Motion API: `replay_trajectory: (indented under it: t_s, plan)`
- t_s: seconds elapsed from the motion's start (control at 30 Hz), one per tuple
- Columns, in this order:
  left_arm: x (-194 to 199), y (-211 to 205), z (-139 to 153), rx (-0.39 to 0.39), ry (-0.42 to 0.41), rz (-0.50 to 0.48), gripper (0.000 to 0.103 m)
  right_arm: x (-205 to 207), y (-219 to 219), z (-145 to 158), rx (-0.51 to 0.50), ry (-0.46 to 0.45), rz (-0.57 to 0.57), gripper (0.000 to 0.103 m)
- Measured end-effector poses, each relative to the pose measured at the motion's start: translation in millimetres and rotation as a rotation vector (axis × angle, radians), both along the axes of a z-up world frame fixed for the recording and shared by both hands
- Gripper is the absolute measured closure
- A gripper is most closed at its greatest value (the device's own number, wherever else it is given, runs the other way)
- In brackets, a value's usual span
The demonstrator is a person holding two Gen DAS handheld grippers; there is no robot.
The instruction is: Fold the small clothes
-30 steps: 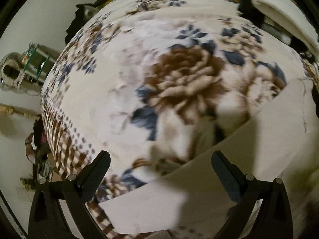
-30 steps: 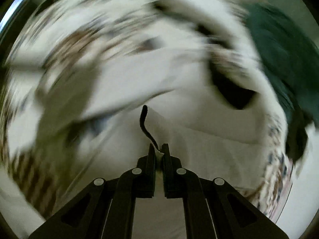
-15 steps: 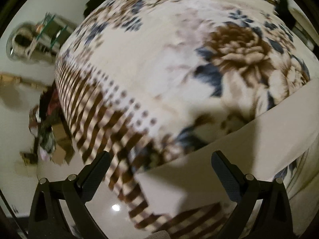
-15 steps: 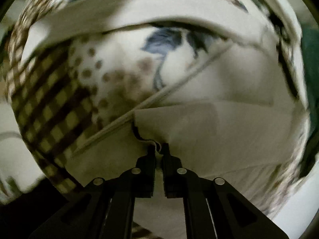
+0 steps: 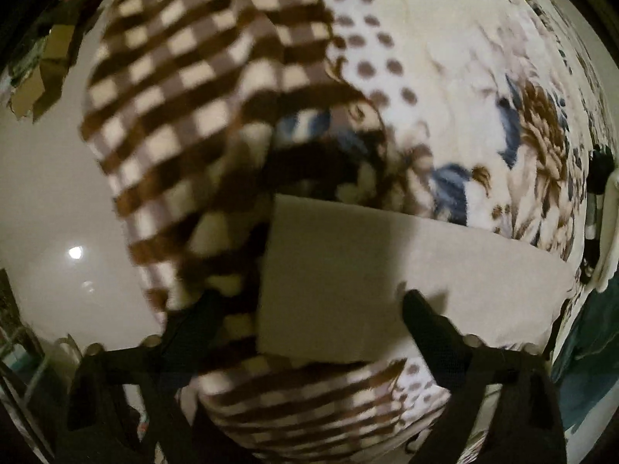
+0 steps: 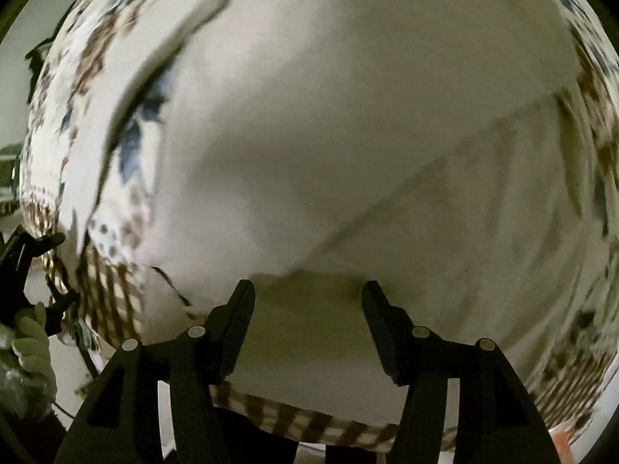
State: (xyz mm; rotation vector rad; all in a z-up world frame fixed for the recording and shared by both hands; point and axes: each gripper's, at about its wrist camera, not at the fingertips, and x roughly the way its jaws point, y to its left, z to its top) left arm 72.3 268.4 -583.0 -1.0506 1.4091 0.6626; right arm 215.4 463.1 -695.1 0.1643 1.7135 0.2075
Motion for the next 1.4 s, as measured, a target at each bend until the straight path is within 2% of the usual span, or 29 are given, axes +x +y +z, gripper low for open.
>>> replay_trajectory:
  t_s: [0.03,0.07,0.13,0.17,0.23,0.37,0.47,0.6,0.73,0.83,0.97,1.07,1.13,1.2,1.27,1.33,1.37,1.4]
  plan:
    - [3,-2,-4,0.012,0.013,-0.002,0.054,-4,-10,-1,-0.004,0.005,-0.011,0.043]
    - [4,-3,-5,0.024,0.013,-0.002,0.063,-9,-19,-1,-0.008,0.006,-0.02,0.043]
    - [5,-7,3,0.083,0.019,-0.021,0.092,-14,-36,0,-0.013,0.004,-0.034,0.043]
    - [7,-12,12,0.122,0.014,-0.049,0.095,-19,-45,1,-0.017,0.001,-0.044,0.043]
    - [13,-25,34,0.216,0.006,-0.131,0.097,-24,-58,4,-0.019,-0.004,-0.066,0.043]
    - [30,-75,91,0.445,-0.047,-0.369,0.097,-33,-87,9,-0.016,-0.01,-0.121,0.043]
    - [49,-129,124,0.516,-0.138,-0.58,0.097,-30,-113,14,-0.018,-0.01,-0.17,0.043]
    - [75,-228,142,0.461,-0.279,-0.912,0.097,-33,-169,16,-0.037,0.004,-0.245,0.043]
    - [66,-349,137,0.31,-0.371,-1.191,0.097,-47,-226,19,-0.091,0.03,-0.328,0.043]
    - [48,-412,129,0.218,-0.391,-1.336,0.097,-67,-272,24,-0.134,0.043,-0.382,0.043]
    - [21,-456,117,0.143,-0.38,-1.47,0.097,-94,-335,30,-0.173,0.063,-0.424,0.043]
    - [9,-466,101,0.107,-0.323,-1.535,0.096,-113,-382,35,-0.179,0.078,-0.453,0.043]
    - [11,-458,91,0.08,-0.279,-1.515,0.093,-126,-410,41,-0.165,0.084,-0.482,0.043]
    - [19,-448,86,0.088,-0.228,-1.489,0.092,-134,-426,47,-0.123,0.075,-0.527,0.043]
    - [29,-433,81,0.137,-0.184,-1.449,0.076,-133,-458,61,-0.052,0.046,-0.575,0.043]
    - [38,-413,76,0.159,-0.159,-1.398,0.038,-126,-484,77,0.016,0.01,-0.599,0.043]
    - [44,-399,75,0.172,-0.139,-1.357,0.03,-123,-489,84,0.057,-0.014,-0.604,0.043]
    - [51,-385,76,0.181,-0.127,-1.317,0.027,-121,-492,89,0.089,-0.031,-0.602,0.043]
